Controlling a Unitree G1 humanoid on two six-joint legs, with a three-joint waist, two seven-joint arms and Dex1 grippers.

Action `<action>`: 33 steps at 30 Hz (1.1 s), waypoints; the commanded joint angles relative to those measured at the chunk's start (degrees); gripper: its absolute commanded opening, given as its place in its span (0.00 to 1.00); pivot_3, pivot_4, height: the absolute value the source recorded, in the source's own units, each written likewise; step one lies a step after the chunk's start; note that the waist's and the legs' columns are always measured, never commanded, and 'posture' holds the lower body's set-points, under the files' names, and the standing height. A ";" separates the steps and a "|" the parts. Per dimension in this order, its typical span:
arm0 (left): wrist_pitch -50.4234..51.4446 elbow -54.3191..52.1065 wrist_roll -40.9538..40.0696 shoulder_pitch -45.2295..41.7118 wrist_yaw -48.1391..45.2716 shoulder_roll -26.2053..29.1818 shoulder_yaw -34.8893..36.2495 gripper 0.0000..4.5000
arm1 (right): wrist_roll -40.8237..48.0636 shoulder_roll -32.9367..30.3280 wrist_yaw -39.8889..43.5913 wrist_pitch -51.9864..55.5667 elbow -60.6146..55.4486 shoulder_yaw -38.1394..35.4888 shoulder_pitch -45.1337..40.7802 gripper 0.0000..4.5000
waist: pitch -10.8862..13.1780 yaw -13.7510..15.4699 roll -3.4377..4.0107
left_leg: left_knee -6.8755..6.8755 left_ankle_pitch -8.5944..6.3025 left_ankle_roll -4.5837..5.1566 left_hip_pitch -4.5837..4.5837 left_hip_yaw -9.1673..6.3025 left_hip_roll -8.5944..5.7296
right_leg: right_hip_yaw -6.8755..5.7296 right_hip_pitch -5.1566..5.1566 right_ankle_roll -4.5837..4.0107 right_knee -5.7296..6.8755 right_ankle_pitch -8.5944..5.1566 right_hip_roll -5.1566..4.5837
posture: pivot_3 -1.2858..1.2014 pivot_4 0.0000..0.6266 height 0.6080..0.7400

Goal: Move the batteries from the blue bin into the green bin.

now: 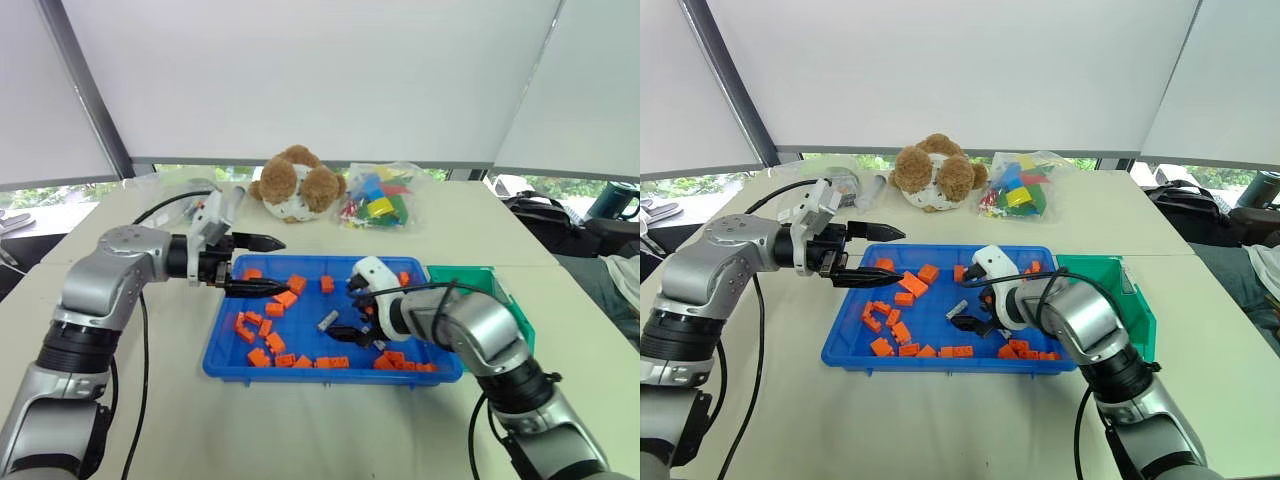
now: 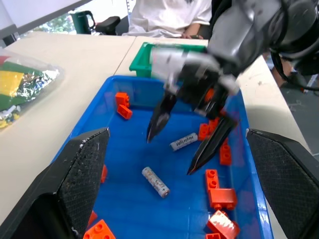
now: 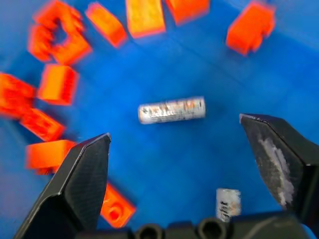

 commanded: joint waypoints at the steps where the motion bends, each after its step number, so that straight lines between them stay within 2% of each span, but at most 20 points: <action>1: 0.40 -2.14 -0.68 0.01 0.55 1.03 1.73 1.00 | -1.77 1.59 -0.71 -2.81 1.95 0.89 -1.39 1.00 | 0.00 -0.06 0.00 | 0.00 0.00 0.00 0.00 -0.01 0.00 | 0.00 0.00 0.00 0.00 0.00 0.00 | 0.52 0.24 0.95; 10: 1.26 -2.96 -1.26 0.34 1.34 1.04 1.66 1.00 | -5.16 5.50 -0.86 -6.63 8.01 3.89 -2.65 1.00 | 0.00 -0.39 0.00 | -0.01 0.00 0.00 0.01 -0.02 0.00 | -0.02 0.00 0.00 0.01 0.00 0.02 | 0.52 0.24 0.95; 17: 1.86 -3.34 -1.66 0.05 1.62 0.89 1.60 1.00 | -7.30 5.83 -0.19 -7.47 8.76 6.13 -2.71 1.00 | 0.00 -0.38 0.00 | -0.01 0.00 -0.01 0.01 -0.03 0.00 | -0.02 0.00 0.00 0.02 0.00 0.01 | 0.52 0.24 0.95; 18: 1.89 -3.38 -1.67 0.05 1.66 0.88 1.59 1.00 | -7.43 5.83 -0.07 -7.46 8.69 6.16 -2.63 0.88 | 0.00 -0.38 0.00 | -0.01 0.00 -0.01 0.01 -0.03 0.01 | -0.02 0.00 0.00 0.02 0.00 0.01 | 0.52 0.24 0.95; 19: 1.89 -3.38 -1.67 0.05 1.68 0.87 1.57 1.00 | -7.56 5.87 0.02 -7.44 8.65 6.13 -2.58 0.83 | 0.00 -0.38 0.00 | -0.01 0.00 -0.01 0.01 -0.03 0.01 | -0.02 0.00 0.00 0.02 0.00 0.01 | 0.52 0.24 0.95; 22: 1.85 -3.39 -1.69 0.15 1.71 0.84 1.52 1.00 | -7.87 6.10 0.09 -7.24 8.46 5.87 -2.47 0.49 | 0.00 -0.39 0.00 | -0.01 0.00 -0.01 0.01 -0.03 0.01 | -0.02 0.00 0.00 0.02 0.00 0.02 | 0.52 0.24 0.95; 26: 1.82 -3.44 -1.79 0.28 1.75 0.70 1.46 1.00 | -7.70 6.31 0.04 -6.01 7.79 3.65 -3.98 0.49 | 0.00 -0.38 0.00 | -0.01 0.00 -0.01 0.01 -0.03 0.00 | -0.02 0.00 0.00 0.02 0.00 0.02 | 0.52 0.24 0.95; 28: 1.83 -3.59 -1.90 0.38 1.84 0.63 1.43 1.00 | -7.89 5.08 -1.96 -4.14 7.98 -2.79 -7.14 0.49 | 0.00 -0.34 0.00 | -0.01 0.00 -0.01 0.01 -0.03 0.01 | -0.02 0.00 0.00 0.02 0.00 0.01 | 0.52 0.24 0.95; 31: 2.12 -3.98 -2.28 0.69 1.86 0.57 1.51 1.00 | -7.90 -3.44 -1.34 -1.06 3.69 -11.39 -9.68 0.49 | 0.03 0.49 0.05 | 0.00 0.01 -0.03 -0.03 -0.02 -0.01 | -0.03 0.00 0.00 0.00 0.00 -0.03 | 0.52 0.24 0.95; 33: 1.94 -3.70 -2.19 0.77 1.74 0.40 1.39 1.00 | -7.58 -12.36 1.51 -0.95 0.52 -14.64 -8.45 0.49 | 0.02 1.48 0.03 | -0.01 0.01 -0.02 -0.03 0.03 -0.04 | -0.03 0.00 0.01 -0.04 0.00 -0.08 | 0.52 0.24 0.95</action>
